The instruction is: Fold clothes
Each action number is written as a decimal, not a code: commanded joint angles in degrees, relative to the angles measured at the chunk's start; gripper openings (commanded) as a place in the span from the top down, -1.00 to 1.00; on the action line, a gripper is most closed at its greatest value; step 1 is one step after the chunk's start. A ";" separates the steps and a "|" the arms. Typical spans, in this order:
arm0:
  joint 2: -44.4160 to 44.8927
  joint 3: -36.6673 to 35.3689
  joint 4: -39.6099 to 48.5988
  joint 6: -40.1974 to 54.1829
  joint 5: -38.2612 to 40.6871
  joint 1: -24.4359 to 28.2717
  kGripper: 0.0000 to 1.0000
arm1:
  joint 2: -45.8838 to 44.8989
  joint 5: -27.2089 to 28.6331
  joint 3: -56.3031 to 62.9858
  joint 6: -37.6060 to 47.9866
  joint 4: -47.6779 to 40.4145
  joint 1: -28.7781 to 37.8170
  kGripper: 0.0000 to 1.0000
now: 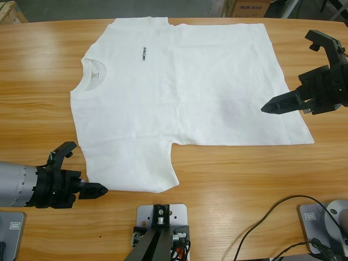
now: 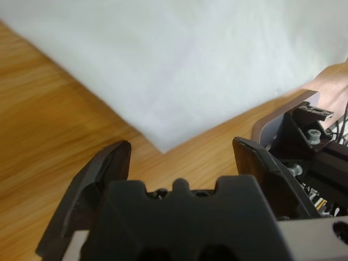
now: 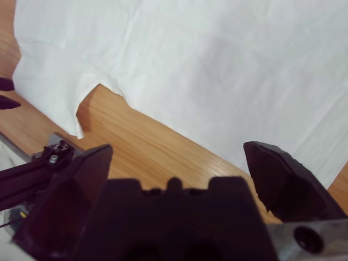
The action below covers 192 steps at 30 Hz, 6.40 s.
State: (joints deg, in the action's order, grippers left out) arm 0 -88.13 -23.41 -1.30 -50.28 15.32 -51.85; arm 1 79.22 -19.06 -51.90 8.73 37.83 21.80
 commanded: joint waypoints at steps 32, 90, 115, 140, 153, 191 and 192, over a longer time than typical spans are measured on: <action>-2.38 0.82 -10.04 -0.33 1.91 -0.53 1.00 | 1.46 -0.61 1.71 -0.52 -0.65 -0.60 -0.81; 2.40 -21.07 13.80 10.41 3.09 14.71 1.00 | 24.58 -1.68 -5.30 -0.99 14.01 -42.10 -0.80; -0.89 -27.66 18.96 14.70 5.07 18.87 1.00 | 36.44 -7.19 -8.92 -4.42 18.15 -42.08 -0.72; -0.46 -27.75 20.16 16.00 5.07 20.89 1.00 | 43.14 -9.44 -10.24 -6.95 20.53 -42.10 -0.44; -0.02 -27.75 21.00 16.36 5.07 20.91 1.00 | 42.33 -9.33 -9.80 -7.67 20.18 -42.10 1.00; 2.52 -29.10 23.13 18.43 4.95 24.85 1.00 | 34.65 -13.72 -11.26 -14.09 22.60 -42.10 1.00; 2.52 -29.22 23.31 18.55 4.95 24.94 1.00 | 34.83 -13.72 -11.21 -14.09 22.58 -42.10 1.00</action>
State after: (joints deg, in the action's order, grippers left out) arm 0 -86.82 -52.22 20.38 -32.83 19.90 -28.12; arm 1 114.56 -31.28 -63.08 -4.42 59.84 -19.54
